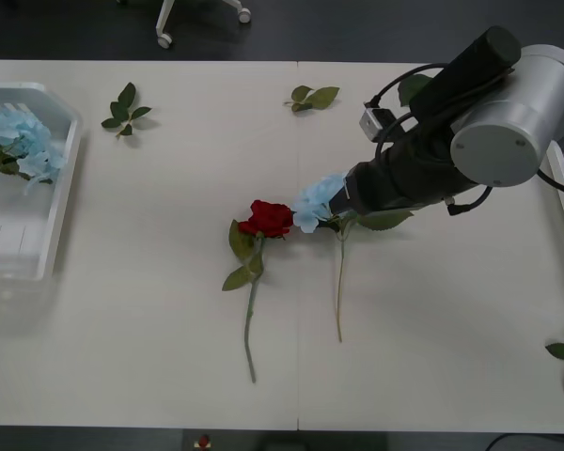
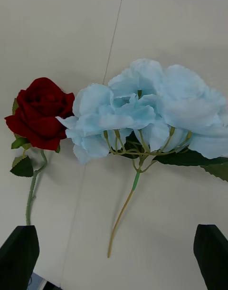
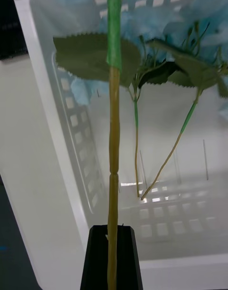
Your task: Put the red flowers into the right box and the blue flowers into the left box
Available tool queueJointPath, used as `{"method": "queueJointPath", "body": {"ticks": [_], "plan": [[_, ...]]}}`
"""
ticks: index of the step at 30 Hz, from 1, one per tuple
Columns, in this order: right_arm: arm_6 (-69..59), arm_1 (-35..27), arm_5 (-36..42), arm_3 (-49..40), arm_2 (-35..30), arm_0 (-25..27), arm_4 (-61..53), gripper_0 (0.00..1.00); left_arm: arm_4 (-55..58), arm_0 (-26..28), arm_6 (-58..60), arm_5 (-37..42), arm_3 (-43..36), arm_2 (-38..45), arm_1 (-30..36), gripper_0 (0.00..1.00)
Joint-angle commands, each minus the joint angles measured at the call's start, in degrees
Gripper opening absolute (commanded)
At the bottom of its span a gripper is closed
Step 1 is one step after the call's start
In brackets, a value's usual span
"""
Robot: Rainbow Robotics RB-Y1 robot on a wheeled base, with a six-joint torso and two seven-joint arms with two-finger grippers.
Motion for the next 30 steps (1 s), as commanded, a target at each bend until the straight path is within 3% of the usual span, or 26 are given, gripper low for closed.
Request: {"method": "queueJointPath", "body": {"ticks": [1,14,18,23,24,26,28,30], "plan": [[-1.7,0.9,-0.7,0.8,1.4,-1.4,0.9,0.94,-2.3,1.6,-1.2,-1.1,-0.8,-0.1,0.6,0.00],[-1.4,4.3,-4.8,7.6,7.2,-1.3,3.9,0.92,-7.0,3.2,-1.5,-4.4,-0.8,-0.9,-5.0,0.00],[-0.8,6.1,-6.2,10.7,8.1,-1.4,5.8,0.92,-6.0,4.1,-0.9,-9.2,-0.8,-6.7,-5.3,0.00],[-0.8,6.9,-9.3,13.1,10.3,-1.3,7.0,0.91,-6.3,4.1,-0.4,-10.1,-0.8,-7.6,-5.3,0.00],[-0.8,7.0,-9.6,13.6,10.6,-1.3,7.0,0.91,-6.2,4.1,-0.4,-10.1,-0.8,-7.6,-5.3,0.07],[-0.6,7.4,-10.1,14.3,11.1,-1.3,7.3,0.92,-6.0,4.1,-0.4,-10.1,-0.8,-7.6,-5.3,0.62],[-0.6,7.7,-10.6,15.0,11.5,-1.2,8.0,0.91,-5.7,4.1,-0.5,-10.4,-0.8,-7.5,-5.2,1.00],[-0.6,8.0,-11.4,15.7,11.9,-1.2,8.0,0.91,-5.5,4.0,-0.7,-10.4,-1.1,-6.7,-5.3,1.00]]}}
